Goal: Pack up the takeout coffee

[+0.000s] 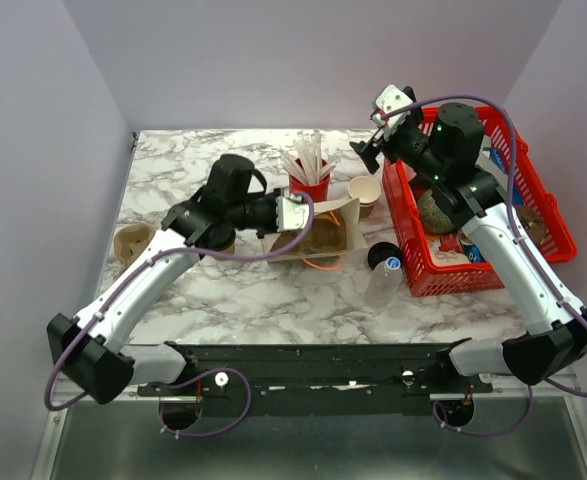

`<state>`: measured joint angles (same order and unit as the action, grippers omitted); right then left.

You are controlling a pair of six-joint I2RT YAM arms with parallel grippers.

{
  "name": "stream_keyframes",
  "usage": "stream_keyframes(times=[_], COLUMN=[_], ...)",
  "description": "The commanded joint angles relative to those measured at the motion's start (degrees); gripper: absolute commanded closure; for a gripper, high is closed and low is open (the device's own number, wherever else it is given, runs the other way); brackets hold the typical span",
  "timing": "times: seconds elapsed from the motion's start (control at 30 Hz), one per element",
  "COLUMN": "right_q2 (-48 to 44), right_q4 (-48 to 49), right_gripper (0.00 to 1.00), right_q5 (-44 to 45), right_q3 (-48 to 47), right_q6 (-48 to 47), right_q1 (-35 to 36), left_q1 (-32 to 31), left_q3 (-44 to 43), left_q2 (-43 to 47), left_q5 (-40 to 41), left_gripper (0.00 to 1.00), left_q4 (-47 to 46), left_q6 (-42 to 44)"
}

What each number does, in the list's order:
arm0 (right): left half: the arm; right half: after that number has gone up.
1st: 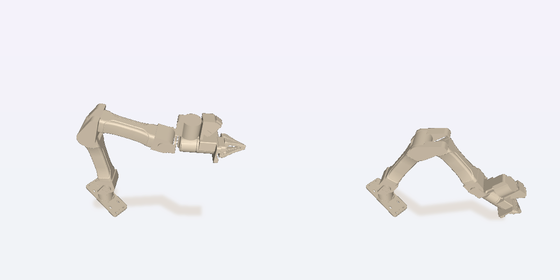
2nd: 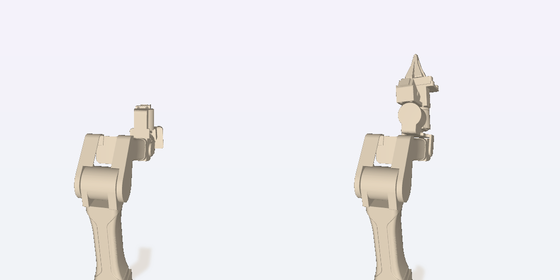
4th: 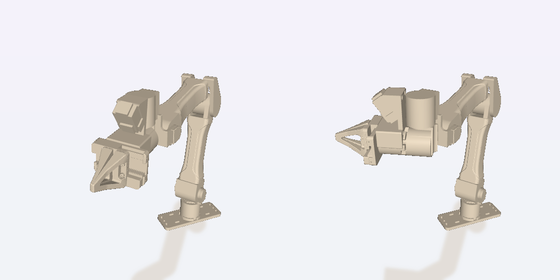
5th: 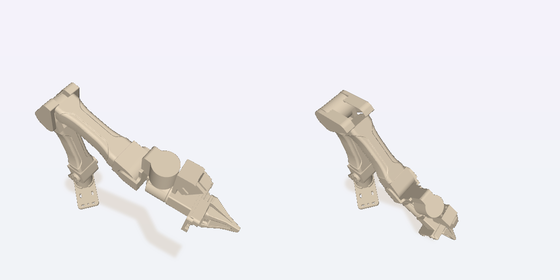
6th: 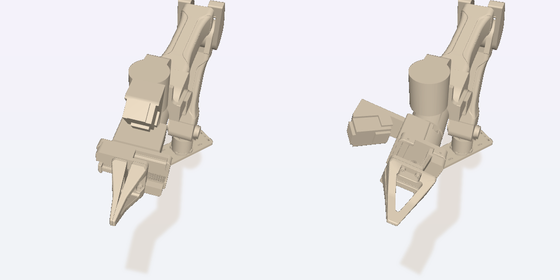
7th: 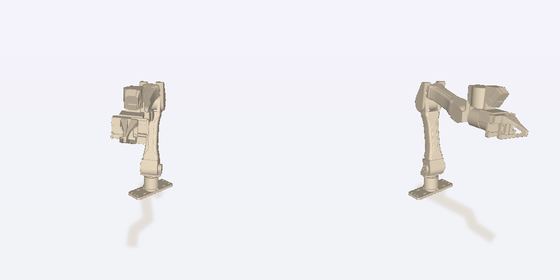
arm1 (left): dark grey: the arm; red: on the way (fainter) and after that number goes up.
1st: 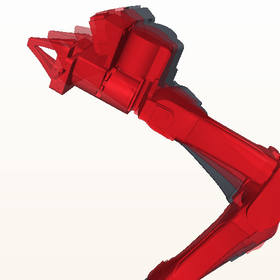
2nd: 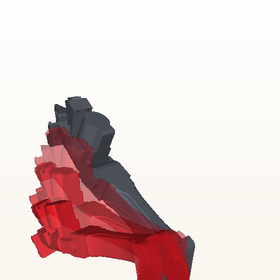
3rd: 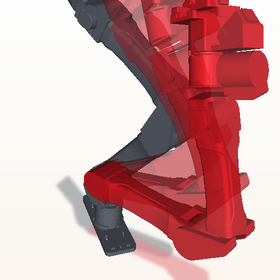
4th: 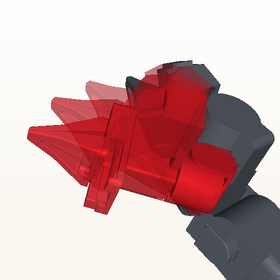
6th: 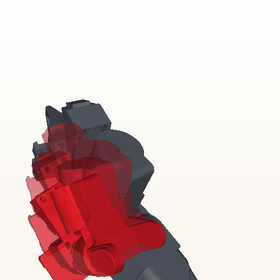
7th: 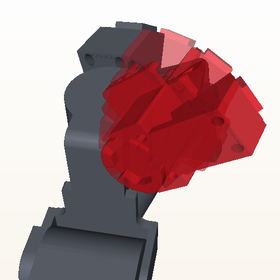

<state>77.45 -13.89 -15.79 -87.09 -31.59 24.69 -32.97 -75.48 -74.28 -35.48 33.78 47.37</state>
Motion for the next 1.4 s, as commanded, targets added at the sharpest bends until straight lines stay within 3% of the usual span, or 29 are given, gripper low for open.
stream_keyframes(times=[0.0, 0.4, 0.67, 0.8, 1.0, 1.1, 1.27, 1.37], right_q2=[-1.5, -4.1, -1.0, 0.6, 4.1, 5.6, 8.3, 8.9], right_q4=[2.2, 0.3, -0.7, -1.4, -2.5, -2.6, -2.6, -2.6], right_gripper=[0.0, 0.0, 0.0, 0.0, 0.0, 0.0, 0.0, 0.0], right_q5=[4.3, 0.9, -1.3, -2.0, -4.3, -5.5, -6.6, -7.2], right_q3=[3.2, 9.7, 4.4, 1.4, -2.3, -4.8, -7.8, -8.8], right_q6=[2.6, 5.3, 5.2, 5.1, 7.7, 8.0, 8.4, 8.7], right_q1=[-0.2, -0.2, -0.3, -0.6, -1.7, -2.0, -2.5, -2.7], left_q1=[-3.1, -8.0, -6.1, -3.7, -1.5, -1.3, 1.6, 8.1], left_q3=[8.2, 15.2, 10.3, 5.2, -1.5, -6.2, -12.7, -16.3], left_q2=[7.5, 14.7, 8.9, 3.8, 0.5, -0.5, -2.0, -2.6], left_q5=[6.2, 8.5, 10.9, 12.3, 13.9, 14.3, 14.7, 14.7], left_gripper=[1.0, 1.0, 0.99, 0.53, 0.12, 0.03, 0.01, 0.01], left_q4=[-12.2, -13.1, -17.2, -17.5, -18.5, -16.1, -12.2, -8.7], left_q6=[5.5, 1.4, -5.7, -9.0, -13.9, -14.7, -19.1, -26.1])
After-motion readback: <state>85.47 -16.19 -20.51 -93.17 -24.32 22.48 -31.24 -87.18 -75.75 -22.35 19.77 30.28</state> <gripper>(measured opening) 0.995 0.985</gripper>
